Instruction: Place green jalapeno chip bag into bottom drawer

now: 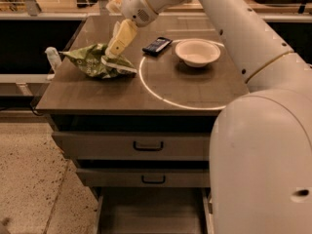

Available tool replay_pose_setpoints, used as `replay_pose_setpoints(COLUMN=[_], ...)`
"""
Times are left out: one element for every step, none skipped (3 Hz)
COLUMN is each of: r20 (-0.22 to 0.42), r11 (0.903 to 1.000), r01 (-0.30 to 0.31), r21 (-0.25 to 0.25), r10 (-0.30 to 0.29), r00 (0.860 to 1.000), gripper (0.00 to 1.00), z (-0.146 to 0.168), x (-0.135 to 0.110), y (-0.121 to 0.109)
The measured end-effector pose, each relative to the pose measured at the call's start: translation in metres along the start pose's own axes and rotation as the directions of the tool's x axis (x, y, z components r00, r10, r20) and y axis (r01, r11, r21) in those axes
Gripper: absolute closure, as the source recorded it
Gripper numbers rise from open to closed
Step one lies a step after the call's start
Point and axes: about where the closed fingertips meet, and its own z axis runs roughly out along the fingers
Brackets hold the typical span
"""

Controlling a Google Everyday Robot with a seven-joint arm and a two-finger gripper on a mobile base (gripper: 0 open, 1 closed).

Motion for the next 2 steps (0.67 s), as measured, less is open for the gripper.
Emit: replay_pose_setpoints(r20=[0.028, 0.044], r11=[0.9992, 0.9983], r01=[-0.035, -0.051], r21=[-0.018, -0.027], r10=[0.036, 0.052], r00=[0.999, 0.998], gripper=[0.0, 0.0], z=[0.033, 0.061], x=[0.018, 0.028], y=[-0.008, -0.013])
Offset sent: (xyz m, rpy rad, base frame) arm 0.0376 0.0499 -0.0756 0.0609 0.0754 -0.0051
